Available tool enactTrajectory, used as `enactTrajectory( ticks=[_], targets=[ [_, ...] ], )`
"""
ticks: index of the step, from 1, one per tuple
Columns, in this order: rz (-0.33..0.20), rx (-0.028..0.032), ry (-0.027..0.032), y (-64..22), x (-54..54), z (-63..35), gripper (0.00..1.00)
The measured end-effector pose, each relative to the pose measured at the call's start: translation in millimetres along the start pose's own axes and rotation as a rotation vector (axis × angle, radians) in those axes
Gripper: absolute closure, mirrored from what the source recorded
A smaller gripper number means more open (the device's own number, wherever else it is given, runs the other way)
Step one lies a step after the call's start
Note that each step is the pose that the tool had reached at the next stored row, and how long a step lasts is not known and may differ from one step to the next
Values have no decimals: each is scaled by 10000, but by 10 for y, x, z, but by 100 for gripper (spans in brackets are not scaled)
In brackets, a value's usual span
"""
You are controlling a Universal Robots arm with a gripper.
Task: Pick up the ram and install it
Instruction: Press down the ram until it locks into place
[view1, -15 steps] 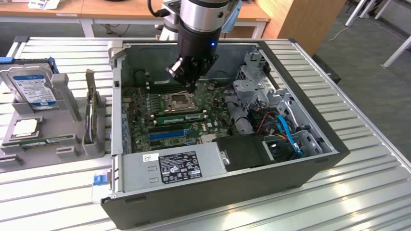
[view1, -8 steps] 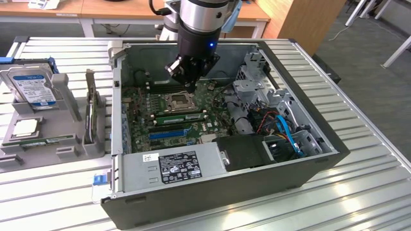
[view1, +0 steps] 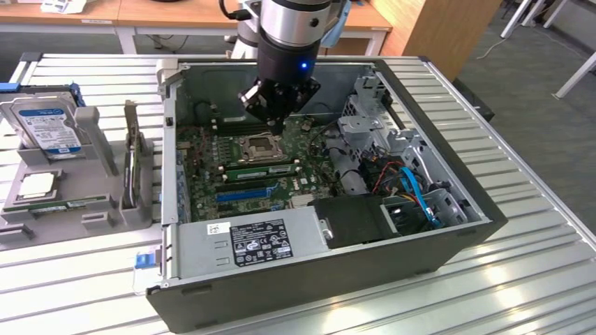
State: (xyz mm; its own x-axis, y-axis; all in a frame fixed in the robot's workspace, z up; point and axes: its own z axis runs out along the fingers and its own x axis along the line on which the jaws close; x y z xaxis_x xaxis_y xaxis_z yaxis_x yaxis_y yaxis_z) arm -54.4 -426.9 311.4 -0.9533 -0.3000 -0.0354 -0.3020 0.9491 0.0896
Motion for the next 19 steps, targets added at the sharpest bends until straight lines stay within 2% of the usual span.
enactTrajectory(
  ticks=[5, 14, 17, 19],
  targets=[
    [631, 14, -33, 0, 2, 0, 90],
    [1720, 28, -47, 1, 5, 0, 90],
    [1835, 20, -3, 2, 6, 0, 90],
    [1834, 20, -1, 2, 7, -1, 90]
  ],
)
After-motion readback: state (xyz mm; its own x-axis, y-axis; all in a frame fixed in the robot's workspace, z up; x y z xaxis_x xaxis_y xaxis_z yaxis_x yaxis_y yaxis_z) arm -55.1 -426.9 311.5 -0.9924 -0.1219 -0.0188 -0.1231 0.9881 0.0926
